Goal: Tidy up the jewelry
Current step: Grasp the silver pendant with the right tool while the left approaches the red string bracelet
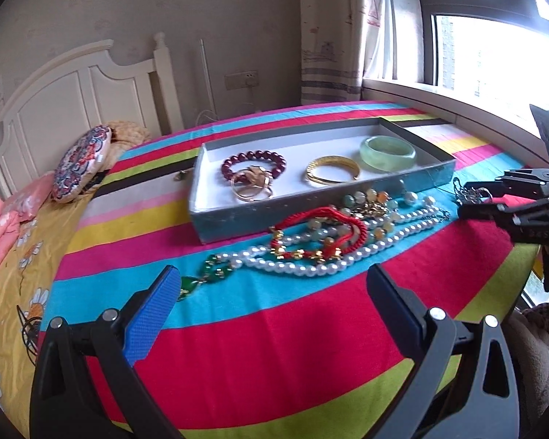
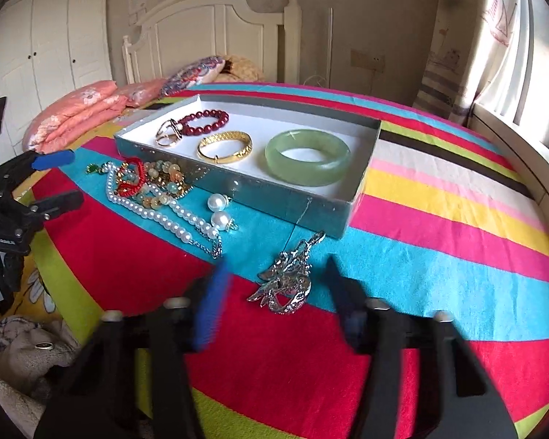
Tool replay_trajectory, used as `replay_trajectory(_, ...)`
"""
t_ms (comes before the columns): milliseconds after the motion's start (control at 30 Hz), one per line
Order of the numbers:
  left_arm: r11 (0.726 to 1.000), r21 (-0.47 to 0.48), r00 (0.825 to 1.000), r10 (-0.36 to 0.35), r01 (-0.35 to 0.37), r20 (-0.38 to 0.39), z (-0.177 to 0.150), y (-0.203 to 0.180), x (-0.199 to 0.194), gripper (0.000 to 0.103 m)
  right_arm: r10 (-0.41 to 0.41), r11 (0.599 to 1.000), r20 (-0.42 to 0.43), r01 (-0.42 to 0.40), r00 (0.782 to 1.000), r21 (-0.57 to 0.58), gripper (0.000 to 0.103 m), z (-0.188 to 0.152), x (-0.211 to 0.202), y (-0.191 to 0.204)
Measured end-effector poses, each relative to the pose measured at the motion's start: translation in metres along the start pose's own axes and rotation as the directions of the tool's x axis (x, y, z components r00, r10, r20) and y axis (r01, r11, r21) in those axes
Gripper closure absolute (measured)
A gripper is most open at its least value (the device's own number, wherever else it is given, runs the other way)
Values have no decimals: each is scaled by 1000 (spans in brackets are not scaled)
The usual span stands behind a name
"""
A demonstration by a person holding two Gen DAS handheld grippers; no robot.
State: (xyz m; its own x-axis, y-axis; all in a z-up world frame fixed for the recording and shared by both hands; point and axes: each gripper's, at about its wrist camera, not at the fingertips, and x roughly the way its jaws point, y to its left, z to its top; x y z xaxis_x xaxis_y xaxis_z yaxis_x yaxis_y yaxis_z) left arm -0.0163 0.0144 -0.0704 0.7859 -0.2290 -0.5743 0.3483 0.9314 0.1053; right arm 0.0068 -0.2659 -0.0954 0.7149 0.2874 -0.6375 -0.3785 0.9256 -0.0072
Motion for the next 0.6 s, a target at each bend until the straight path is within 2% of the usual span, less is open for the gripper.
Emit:
replay_trajectory(300,995,-42,996,-89,88,-15,6,-2,8,4,3,1000,32,-4,999,19,80,-2,-7,-6)
replay_trajectory(433,993,-24,993,-114,114,-19,16,-8,14,17,-4,1000,54,2,999,27,80,-1,-13,-7)
replay_trajectory(567,992,-13,992,-124,123,-16,27,-16,21,17,4,1000,56,-6,998,29,80,-2,-14,-6)
replay_trajectory(600,993,-19,993,-118,118,-17,30,-15,25,21,7,1000,55,-8,998,30,80,-2,-14,-6)
